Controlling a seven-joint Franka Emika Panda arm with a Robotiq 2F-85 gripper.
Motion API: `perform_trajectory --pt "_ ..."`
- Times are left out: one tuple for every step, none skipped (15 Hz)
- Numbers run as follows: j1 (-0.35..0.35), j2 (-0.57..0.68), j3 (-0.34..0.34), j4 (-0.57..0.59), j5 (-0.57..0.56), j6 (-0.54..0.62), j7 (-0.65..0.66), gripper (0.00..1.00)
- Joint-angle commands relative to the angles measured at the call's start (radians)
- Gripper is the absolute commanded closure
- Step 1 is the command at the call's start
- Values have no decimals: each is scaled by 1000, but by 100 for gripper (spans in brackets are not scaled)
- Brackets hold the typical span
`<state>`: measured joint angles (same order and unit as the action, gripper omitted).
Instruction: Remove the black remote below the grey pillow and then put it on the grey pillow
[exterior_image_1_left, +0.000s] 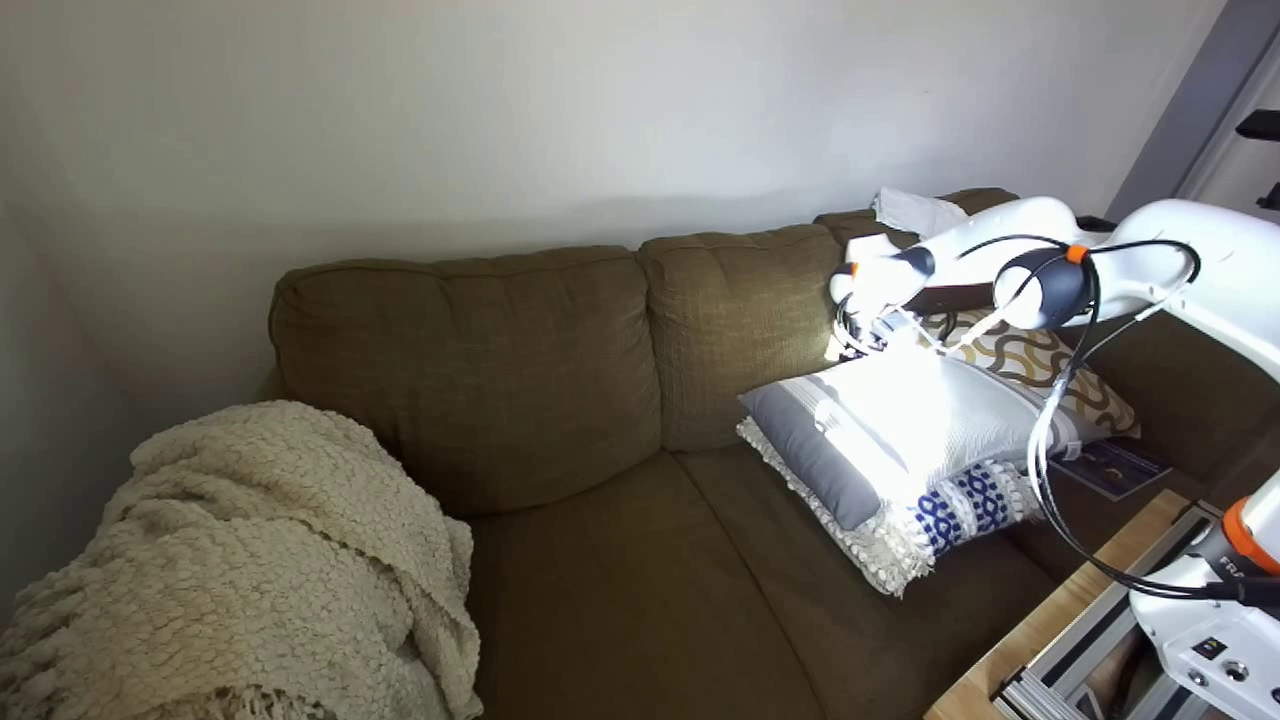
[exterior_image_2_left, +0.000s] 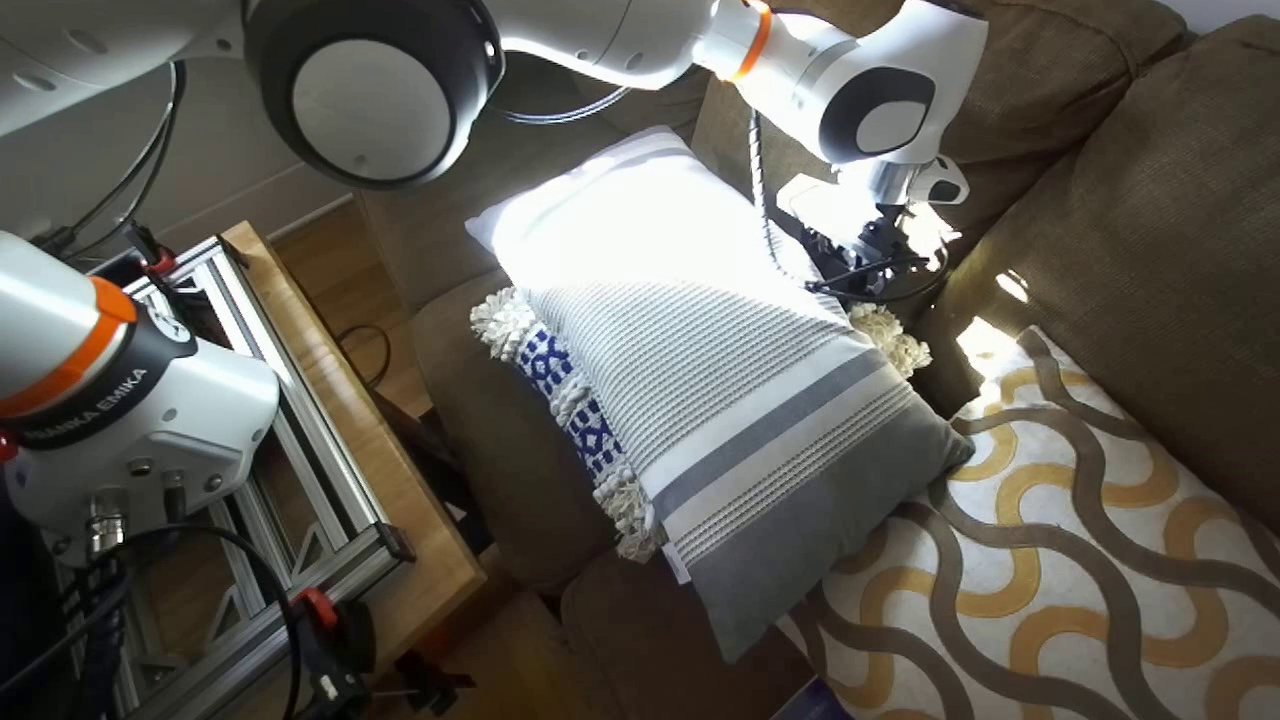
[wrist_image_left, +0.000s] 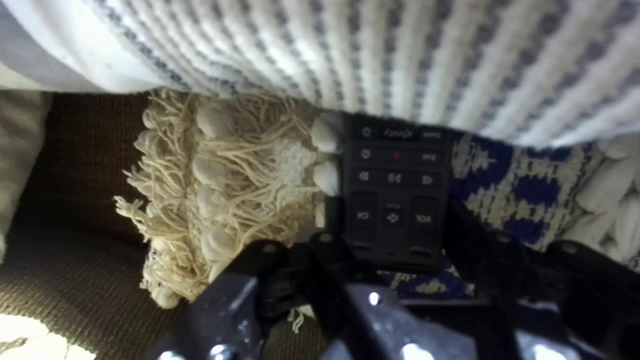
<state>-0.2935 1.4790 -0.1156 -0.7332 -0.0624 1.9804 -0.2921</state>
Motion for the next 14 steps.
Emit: perform_trajectory --pt "10 -32 -25 -20 -16 29 27 74" --pt "16 -42 -31 -24 -19 30 32 74" --pt "25 -55 -36 -34 -23 38 40 74" --pt "30 -62 -40 -34 -26 43 43 74" --pt "38 -71 -47 -37 -30 52 48 74" --pt "46 -79 -53 -40 -35 62 54 74" --pt "55 -89 -59 -44 -40 71 64 74" --pt "63 -99 -65 -50 -44 85 71 74" --pt "70 -105 -71 -49 -49 89 77 74" --pt "77 -112 -76 -53 -53 98 82 74" --pt "82 -114 -79 -51 -57 97 83 74" --pt "87 -117 -84 -50 -59 97 82 74" --pt "89 -119 -82 -52 -56 99 77 74" --pt "92 -123 -84 -54 -55 98 79 74"
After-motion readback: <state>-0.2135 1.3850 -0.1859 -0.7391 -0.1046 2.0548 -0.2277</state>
